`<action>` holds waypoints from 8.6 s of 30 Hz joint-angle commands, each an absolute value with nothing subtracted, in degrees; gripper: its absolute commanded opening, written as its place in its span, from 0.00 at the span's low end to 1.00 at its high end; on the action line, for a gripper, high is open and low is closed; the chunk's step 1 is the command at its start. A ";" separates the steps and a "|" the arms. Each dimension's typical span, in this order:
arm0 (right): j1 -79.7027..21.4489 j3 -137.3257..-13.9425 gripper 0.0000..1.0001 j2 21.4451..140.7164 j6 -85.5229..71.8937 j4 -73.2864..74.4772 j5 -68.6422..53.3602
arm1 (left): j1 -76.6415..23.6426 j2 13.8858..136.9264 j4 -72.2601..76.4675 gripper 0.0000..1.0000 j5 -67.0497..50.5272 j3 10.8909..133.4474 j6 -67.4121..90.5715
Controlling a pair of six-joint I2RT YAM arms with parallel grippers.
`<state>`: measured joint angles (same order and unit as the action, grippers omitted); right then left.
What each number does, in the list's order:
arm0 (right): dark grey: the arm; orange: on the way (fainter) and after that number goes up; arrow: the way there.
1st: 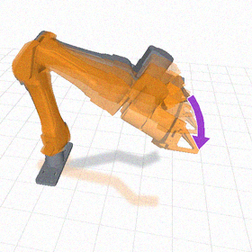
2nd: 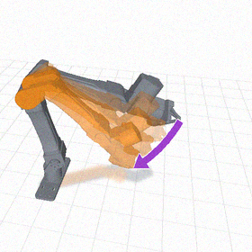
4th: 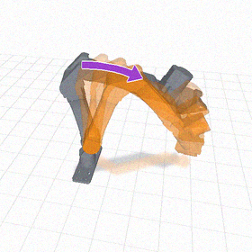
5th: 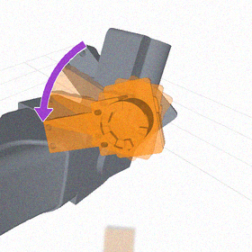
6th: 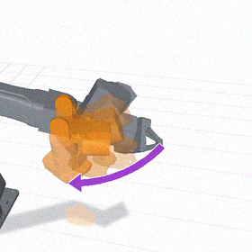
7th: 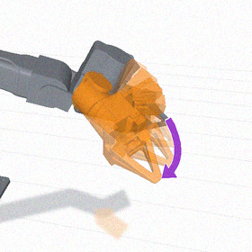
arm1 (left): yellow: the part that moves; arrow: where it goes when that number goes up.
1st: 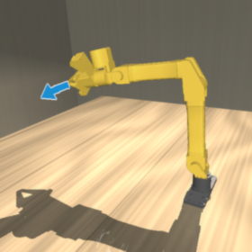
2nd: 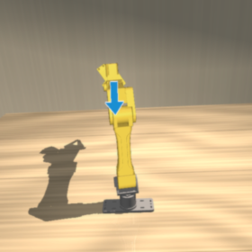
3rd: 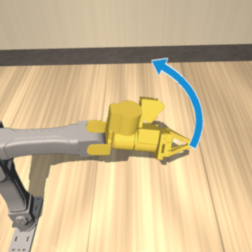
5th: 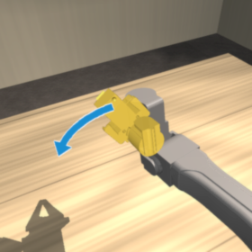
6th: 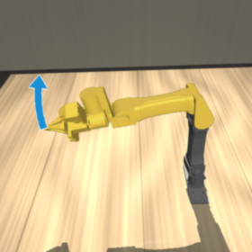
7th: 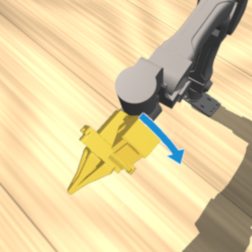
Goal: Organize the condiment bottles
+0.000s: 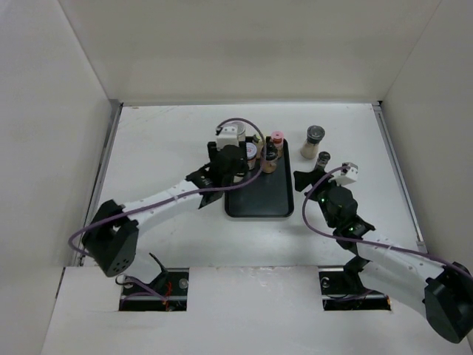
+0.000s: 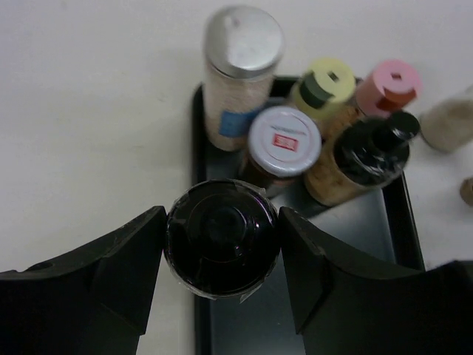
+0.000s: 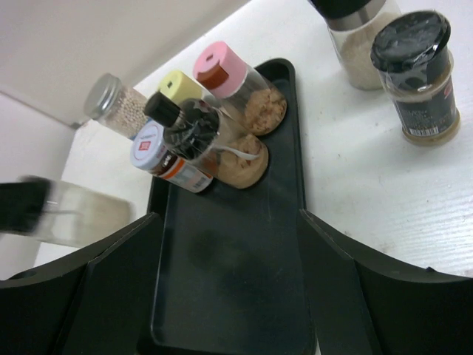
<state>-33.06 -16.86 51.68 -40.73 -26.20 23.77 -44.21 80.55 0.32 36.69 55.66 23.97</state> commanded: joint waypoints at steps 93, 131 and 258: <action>-16.91 -50.11 0.40 87.12 -24.87 -9.50 35.23 | -23.51 68.03 40.17 1.00 25.93 14.41 47.64; -62.18 -58.27 0.51 99.49 -26.46 -13.01 30.76 | -22.37 67.76 40.25 1.00 24.08 14.06 48.25; -29.75 -22.07 1.00 55.02 -39.28 -18.64 43.07 | -24.91 73.65 24.43 1.00 28.83 24.35 47.99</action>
<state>-31.07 -22.79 56.27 -34.13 -17.10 44.56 -24.49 73.41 25.21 27.53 22.35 47.99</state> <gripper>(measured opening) 0.998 0.997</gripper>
